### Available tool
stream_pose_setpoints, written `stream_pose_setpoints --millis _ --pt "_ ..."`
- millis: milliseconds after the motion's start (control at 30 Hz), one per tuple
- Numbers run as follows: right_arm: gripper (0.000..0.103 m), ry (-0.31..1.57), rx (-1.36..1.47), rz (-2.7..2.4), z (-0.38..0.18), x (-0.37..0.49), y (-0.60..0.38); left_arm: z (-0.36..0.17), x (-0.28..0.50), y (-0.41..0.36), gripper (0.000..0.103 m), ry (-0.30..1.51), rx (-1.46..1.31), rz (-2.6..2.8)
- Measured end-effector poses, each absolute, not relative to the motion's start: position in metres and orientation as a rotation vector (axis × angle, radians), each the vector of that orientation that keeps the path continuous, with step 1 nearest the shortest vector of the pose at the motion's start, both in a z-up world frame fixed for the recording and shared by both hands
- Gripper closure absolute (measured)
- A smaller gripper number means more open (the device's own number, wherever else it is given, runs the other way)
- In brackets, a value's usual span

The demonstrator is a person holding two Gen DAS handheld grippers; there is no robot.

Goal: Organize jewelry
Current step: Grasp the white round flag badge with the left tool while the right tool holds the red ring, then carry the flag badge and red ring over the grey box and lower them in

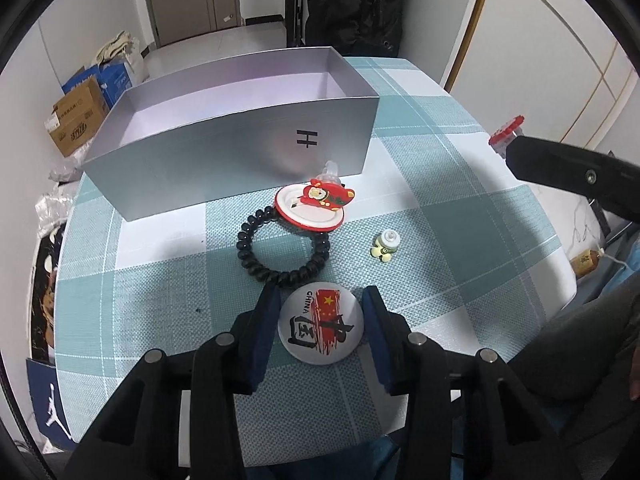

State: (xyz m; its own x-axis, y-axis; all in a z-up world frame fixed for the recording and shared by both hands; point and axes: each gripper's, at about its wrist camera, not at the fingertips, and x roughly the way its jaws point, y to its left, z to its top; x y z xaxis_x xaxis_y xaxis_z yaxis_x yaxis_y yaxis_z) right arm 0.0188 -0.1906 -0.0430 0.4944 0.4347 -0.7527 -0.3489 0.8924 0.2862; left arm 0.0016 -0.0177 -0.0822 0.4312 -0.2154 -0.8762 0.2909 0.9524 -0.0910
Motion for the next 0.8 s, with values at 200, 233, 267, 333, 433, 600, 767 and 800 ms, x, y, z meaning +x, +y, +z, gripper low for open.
stream_pose_setpoints --millis 200,233,267,333,433,600,767,800 --pt "0.085 0.943 0.111 0.477 -0.043 0.021 -0.189 -0.071 0.003 -0.015 0.066 1.079 0.006 -0.358" --pt "0.085 0.943 0.114 0.479 -0.042 0.022 -0.189 -0.068 0.003 -0.015 0.066 1.072 -0.004 -0.364" --pt "0.085 0.942 0.116 0.48 -0.042 0.022 -0.189 -0.065 0.003 -0.015 0.066 1.065 -0.013 -0.371" --pt "0.085 0.939 0.12 0.484 -0.041 0.023 -0.188 -0.059 0.003 -0.014 0.066 1.049 -0.034 -0.385" --pt "0.085 0.934 0.136 0.496 -0.038 0.025 -0.186 -0.049 0.005 -0.012 0.066 1.026 -0.064 -0.407" --pt "0.085 0.926 0.14 0.513 -0.033 0.029 -0.179 -0.034 0.01 -0.008 0.066 0.983 -0.1 -0.426" --pt "0.085 0.928 0.159 0.525 -0.031 0.037 -0.175 -0.025 0.024 0.001 0.066 0.964 -0.149 -0.407" --pt "0.085 0.929 0.163 0.524 -0.031 0.039 -0.175 -0.025 0.027 0.005 0.066 0.967 -0.168 -0.395"
